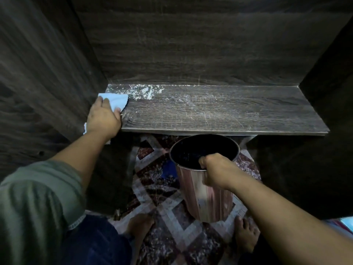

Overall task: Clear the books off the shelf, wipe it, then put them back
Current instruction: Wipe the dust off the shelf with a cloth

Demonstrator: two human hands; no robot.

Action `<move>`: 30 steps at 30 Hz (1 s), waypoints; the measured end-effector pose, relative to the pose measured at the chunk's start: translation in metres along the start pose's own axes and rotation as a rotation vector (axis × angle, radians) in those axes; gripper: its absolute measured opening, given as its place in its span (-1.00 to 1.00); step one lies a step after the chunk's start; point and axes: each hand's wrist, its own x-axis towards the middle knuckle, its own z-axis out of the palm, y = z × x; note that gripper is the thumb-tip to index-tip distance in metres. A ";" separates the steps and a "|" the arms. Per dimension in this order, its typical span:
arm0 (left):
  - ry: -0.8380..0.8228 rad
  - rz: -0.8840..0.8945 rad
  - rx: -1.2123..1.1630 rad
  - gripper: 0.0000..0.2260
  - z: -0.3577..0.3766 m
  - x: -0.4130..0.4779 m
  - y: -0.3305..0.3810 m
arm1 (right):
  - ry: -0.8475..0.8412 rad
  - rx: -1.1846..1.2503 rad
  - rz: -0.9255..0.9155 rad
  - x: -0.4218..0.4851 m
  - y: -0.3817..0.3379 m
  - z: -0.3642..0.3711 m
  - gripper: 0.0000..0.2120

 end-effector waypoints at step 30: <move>-0.125 -0.065 0.030 -0.37 -0.002 0.034 0.017 | 0.003 0.042 -0.039 -0.006 0.015 0.015 -0.65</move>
